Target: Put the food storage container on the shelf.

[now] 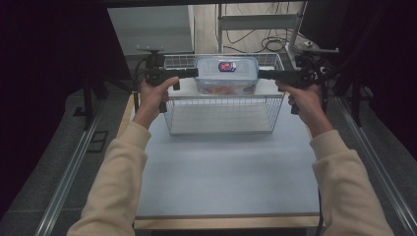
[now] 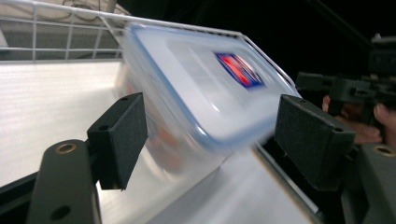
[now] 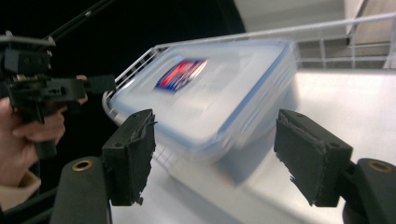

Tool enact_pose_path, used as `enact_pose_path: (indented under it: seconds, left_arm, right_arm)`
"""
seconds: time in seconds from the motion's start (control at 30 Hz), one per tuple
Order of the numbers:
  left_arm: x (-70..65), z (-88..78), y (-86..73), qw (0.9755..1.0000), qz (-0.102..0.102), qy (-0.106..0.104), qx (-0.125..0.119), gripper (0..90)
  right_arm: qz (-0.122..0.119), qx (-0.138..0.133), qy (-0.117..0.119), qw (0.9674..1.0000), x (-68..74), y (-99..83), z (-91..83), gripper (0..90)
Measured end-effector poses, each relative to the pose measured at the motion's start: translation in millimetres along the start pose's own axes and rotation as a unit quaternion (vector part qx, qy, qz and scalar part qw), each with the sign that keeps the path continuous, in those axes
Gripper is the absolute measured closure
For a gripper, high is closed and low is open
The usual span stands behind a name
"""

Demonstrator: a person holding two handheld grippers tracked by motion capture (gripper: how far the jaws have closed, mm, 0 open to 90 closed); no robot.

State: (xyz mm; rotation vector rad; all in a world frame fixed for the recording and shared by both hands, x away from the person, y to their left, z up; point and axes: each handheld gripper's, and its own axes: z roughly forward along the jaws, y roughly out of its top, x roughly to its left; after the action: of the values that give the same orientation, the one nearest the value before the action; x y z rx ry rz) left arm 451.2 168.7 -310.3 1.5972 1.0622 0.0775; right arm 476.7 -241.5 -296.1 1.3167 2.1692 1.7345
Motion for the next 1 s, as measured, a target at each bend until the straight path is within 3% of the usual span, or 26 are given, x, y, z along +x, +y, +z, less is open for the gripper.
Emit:
enact_pose_path:
  seconds: [0.13, 0.17, 0.2, 0.43, 0.6, 0.77, 0.87, 1.0]
  left_arm:
    - [-16.7, -17.2, -27.1, 0.9997, 0.025, 0.001, 0.002, 24.5]
    - [-16.7, -17.2, -27.1, 0.9997, 0.025, 0.001, 0.002, 24.5]
    - [-21.9, -23.3, -43.3, 0.9992, 0.039, 0.001, 0.005, 24.3]
    - [-31.7, -41.5, -102.4, 0.9980, 0.052, -0.035, -0.003, 24.6]
    - [-32.2, -42.9, -144.1, 0.9974, 0.062, -0.033, 0.014, 24.8]
    - [-26.7, -36.8, -168.1, 0.9969, 0.067, -0.028, 0.032, 25.3]
    - [-26.6, -35.1, -170.2, 0.9966, 0.073, -0.014, 0.036, 25.3]
    - [-26.6, -36.5, -176.1, 0.9962, 0.079, -0.013, 0.033, 25.3]
  right_arm:
    - [-0.024, 0.005, 0.013, 0.9996, 8.8, -22.6, -14.6, 27.7]
    - [-0.031, 0.005, 0.016, 0.9994, 10.5, -29.3, -18.1, 27.5]
    - [-0.035, 0.008, 0.020, 0.9992, 12.1, -36.2, -21.4, 27.1]
    - [-0.052, 0.018, 0.039, 0.9977, 15.0, -95.1, -43.0, 25.1]
    - [-0.067, 0.038, 0.036, 0.9964, 10.6, -137.6, -52.3, 23.8]
    - [-0.068, 0.041, 0.033, 0.9963, 6.6, -157.5, -58.5, 22.8]
    - [-0.073, 0.036, 0.034, 0.9961, 7.2, -157.4, -60.3, 22.0]
    - [-0.088, 0.024, 0.034, 0.9953, 10.3, -162.4, -61.5, 19.9]
